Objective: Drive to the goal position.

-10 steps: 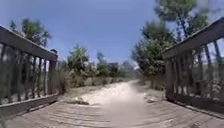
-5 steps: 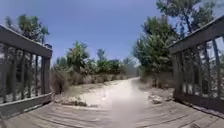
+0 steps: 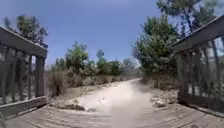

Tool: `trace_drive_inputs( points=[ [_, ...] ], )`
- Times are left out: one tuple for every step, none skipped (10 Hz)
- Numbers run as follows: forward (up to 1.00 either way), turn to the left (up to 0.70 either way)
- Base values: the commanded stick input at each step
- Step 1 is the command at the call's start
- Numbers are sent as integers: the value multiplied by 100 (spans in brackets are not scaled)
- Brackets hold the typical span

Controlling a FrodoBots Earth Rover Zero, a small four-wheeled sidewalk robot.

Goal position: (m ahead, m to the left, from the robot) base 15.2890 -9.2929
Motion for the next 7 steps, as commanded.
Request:
trace_drive_inputs(
  points=[
    [30, 0],
    [30, 0],
    [30, 0],
    [30, 0],
    [30, 0],
    [30, 0],
    [30, 0]
  ],
)
